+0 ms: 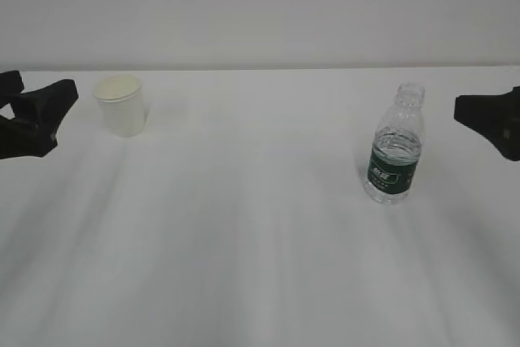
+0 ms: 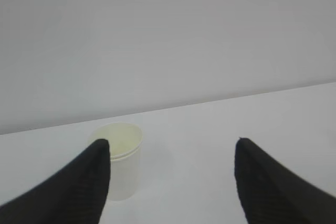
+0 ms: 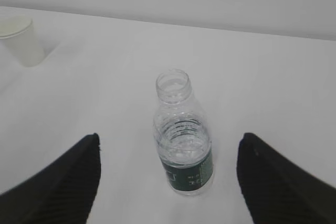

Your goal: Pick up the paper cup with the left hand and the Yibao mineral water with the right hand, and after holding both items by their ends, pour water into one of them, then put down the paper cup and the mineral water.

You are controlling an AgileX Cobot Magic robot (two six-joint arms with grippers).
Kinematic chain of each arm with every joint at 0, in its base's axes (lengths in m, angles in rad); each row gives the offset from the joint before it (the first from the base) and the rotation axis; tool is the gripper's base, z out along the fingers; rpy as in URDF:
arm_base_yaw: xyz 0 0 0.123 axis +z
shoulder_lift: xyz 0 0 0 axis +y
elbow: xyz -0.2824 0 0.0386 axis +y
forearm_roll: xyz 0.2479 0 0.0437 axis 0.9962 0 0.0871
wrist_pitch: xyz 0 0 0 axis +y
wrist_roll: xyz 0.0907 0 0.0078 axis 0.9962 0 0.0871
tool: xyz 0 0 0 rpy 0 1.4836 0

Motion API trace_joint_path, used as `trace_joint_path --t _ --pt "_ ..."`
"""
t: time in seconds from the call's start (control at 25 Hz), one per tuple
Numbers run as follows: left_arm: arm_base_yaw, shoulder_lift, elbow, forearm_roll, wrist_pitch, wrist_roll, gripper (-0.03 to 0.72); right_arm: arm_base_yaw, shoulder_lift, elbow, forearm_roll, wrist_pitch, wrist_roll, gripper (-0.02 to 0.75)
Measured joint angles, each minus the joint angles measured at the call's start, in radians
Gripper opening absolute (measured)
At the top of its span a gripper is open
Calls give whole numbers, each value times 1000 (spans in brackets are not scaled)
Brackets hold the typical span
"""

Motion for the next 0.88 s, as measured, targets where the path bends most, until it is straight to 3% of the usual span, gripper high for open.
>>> trace_joint_path --t 0.88 --pt "0 0 0 2 0 -2 529 0 145 -2 3 22 -48 594"
